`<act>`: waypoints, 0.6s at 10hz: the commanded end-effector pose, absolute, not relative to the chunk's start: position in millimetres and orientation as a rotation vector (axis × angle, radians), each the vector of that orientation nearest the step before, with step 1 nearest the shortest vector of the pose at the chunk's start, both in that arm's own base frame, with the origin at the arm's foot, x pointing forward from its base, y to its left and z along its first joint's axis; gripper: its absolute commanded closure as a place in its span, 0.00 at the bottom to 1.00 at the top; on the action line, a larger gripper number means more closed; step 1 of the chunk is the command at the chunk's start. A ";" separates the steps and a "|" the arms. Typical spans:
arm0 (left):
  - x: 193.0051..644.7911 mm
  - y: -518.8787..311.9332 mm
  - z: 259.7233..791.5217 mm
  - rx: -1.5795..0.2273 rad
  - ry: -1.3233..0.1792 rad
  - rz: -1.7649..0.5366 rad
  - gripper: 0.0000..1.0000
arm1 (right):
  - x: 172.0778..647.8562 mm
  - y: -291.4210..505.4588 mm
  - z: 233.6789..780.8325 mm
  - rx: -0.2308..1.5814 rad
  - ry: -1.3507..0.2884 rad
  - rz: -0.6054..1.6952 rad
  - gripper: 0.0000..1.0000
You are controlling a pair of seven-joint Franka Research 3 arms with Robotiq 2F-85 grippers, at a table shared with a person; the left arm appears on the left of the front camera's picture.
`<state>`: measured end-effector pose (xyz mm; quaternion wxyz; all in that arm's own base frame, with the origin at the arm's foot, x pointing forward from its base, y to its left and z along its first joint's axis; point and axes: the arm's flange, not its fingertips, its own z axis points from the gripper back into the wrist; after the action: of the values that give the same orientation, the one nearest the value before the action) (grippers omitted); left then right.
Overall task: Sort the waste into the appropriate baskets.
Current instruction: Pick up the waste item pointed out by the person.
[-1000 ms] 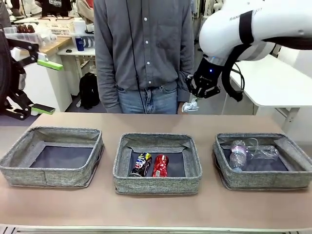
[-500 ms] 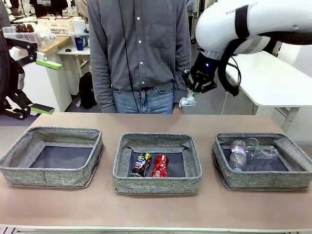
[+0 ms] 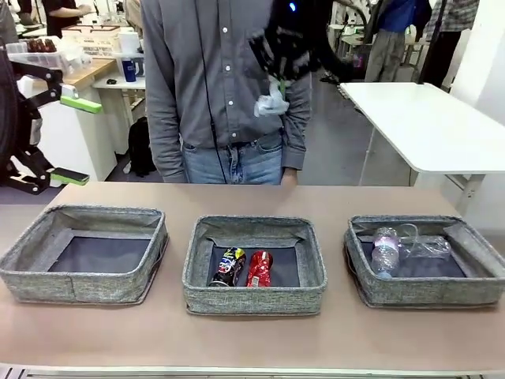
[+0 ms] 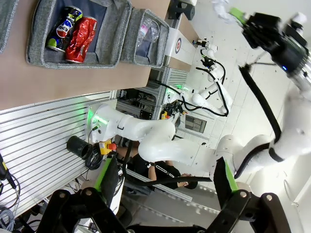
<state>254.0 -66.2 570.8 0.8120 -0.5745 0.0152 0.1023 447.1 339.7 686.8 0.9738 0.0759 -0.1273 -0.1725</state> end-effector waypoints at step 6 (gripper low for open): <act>252.2 -68.3 567.7 -1.243 0.022 0.199 0.00 | 461.4 366.6 753.7 0.070 -0.298 -0.356 0.98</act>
<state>254.0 -66.2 570.9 0.8120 -0.5745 0.0152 0.1023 453.7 358.9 739.8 0.9738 0.0444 -0.1502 -0.1650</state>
